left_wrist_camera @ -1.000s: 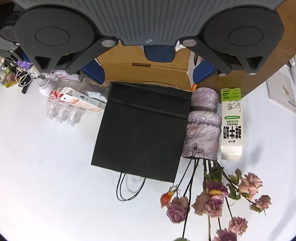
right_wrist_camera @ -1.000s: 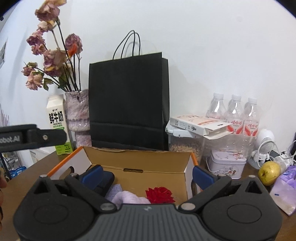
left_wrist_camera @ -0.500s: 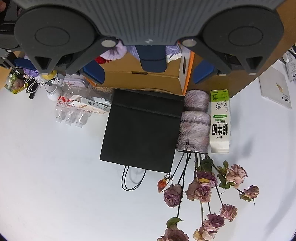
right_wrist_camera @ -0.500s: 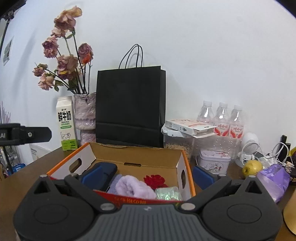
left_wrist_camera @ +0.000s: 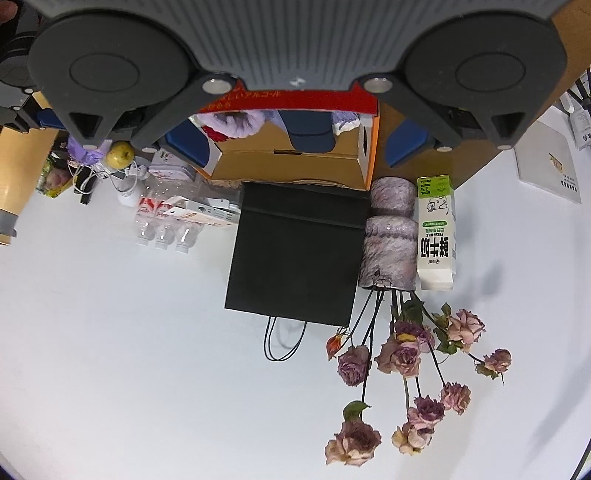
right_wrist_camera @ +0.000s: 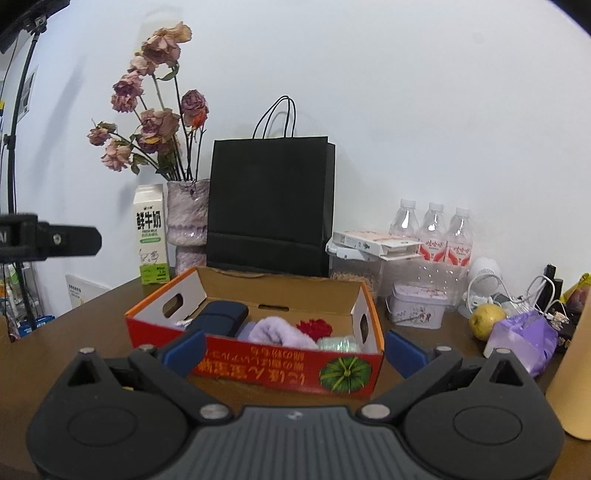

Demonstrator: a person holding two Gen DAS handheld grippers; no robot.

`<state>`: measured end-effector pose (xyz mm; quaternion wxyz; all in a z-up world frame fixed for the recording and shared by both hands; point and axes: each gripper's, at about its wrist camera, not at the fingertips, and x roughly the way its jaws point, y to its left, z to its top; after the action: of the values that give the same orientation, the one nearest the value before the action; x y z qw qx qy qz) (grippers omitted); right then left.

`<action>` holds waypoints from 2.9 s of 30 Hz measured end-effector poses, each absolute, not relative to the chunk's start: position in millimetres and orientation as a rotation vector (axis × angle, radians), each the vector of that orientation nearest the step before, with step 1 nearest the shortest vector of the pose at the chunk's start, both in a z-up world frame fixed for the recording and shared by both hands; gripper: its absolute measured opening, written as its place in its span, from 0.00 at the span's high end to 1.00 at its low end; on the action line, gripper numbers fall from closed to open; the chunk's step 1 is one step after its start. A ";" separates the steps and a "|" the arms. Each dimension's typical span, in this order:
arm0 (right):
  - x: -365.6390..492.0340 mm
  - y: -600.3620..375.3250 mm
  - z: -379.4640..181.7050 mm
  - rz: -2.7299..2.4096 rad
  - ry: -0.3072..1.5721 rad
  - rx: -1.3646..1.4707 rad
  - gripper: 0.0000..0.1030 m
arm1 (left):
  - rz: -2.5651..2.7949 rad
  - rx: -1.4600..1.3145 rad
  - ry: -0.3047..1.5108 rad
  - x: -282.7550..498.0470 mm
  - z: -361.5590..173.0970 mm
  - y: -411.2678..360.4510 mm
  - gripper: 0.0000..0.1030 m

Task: Organize objects
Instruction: 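Withdraw both grippers from the box toward the braided cable and tan tag, then close the right gripper on the braided cable while the left gripper grasps the tan tag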

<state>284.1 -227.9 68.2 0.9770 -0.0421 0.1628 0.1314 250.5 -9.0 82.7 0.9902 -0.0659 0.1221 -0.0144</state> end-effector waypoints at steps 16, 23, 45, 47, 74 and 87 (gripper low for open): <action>222.8 -222.1 37.3 0.270 0.392 -0.120 0.00 | -0.046 -0.089 0.316 203.0 54.0 7.1 0.00; 205.8 -219.7 16.8 0.271 0.440 -0.124 0.00 | -0.035 -0.076 0.368 190.8 34.0 14.4 0.00; 175.8 -211.5 -19.8 0.258 0.526 -0.145 0.00 | -0.040 -0.081 0.465 175.4 -18.2 26.5 0.00; 177.7 -210.2 -20.4 0.257 0.531 -0.144 0.00 | -0.043 -0.083 0.467 177.6 -18.6 26.6 0.00; 272.9 -192.7 -33.4 0.303 0.674 -0.104 0.13 | -0.043 -0.115 0.510 195.6 -26.9 34.2 0.00; 237.3 -208.2 -18.7 0.254 0.483 -0.095 0.16 | -0.015 -0.103 0.511 195.2 -27.4 33.4 0.00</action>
<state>237.3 -208.2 -18.7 0.9619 -0.0471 0.2382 0.1255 195.2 33.4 -27.4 0.9662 -0.0509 0.2524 -0.0075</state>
